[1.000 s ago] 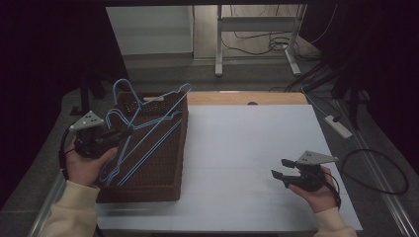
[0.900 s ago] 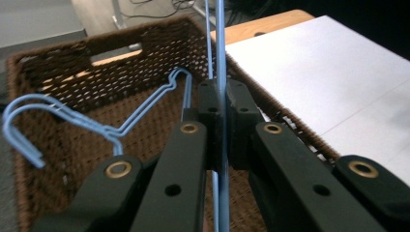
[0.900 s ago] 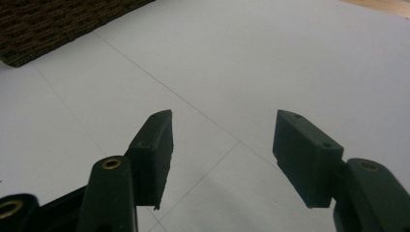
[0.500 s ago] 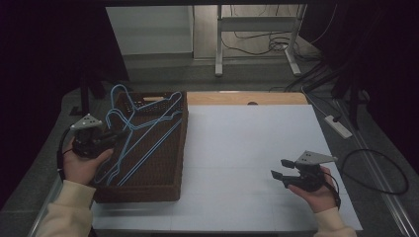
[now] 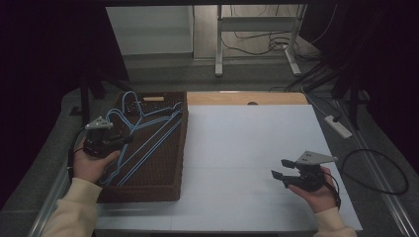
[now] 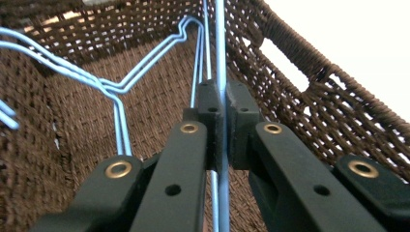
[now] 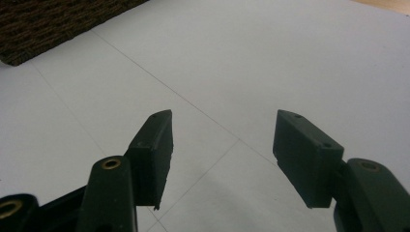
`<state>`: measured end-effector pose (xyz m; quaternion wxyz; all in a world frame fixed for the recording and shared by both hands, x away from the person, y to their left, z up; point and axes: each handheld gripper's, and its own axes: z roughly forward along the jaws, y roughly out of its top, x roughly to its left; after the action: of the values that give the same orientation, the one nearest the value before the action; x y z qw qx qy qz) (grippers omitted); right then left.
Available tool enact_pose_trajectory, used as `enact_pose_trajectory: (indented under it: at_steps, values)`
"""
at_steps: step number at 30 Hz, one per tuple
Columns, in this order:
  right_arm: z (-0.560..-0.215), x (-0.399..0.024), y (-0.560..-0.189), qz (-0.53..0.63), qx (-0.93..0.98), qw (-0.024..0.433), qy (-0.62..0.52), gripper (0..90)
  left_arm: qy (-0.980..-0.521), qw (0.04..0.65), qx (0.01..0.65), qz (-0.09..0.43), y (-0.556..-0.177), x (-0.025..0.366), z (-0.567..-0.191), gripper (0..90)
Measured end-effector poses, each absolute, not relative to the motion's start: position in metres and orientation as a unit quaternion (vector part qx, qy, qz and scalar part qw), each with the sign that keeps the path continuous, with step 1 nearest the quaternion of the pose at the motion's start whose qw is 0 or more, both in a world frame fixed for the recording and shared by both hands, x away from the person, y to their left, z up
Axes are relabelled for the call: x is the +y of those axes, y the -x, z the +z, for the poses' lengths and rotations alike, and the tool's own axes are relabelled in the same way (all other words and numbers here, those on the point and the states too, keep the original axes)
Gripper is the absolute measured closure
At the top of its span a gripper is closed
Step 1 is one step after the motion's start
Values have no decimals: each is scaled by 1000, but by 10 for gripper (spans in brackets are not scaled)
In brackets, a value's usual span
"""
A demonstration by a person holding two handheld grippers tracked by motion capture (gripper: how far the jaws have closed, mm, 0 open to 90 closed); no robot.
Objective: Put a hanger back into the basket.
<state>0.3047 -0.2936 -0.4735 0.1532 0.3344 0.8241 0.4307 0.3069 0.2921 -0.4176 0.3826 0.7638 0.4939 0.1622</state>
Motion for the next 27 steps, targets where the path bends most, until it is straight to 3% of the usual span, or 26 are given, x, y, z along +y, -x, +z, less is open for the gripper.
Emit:
enact_pose_trajectory:
  at_steps: [16, 27]
  values:
    - [-474, -293, -305, 429, 825, 154, -334, 405, -775, 354, 505, 140, -321, 286, -439, 865]
    - [-474, -293, -305, 427, 827, 152, -333, 402, -779, 264, 549, 149, -333, 291, -455, 857]
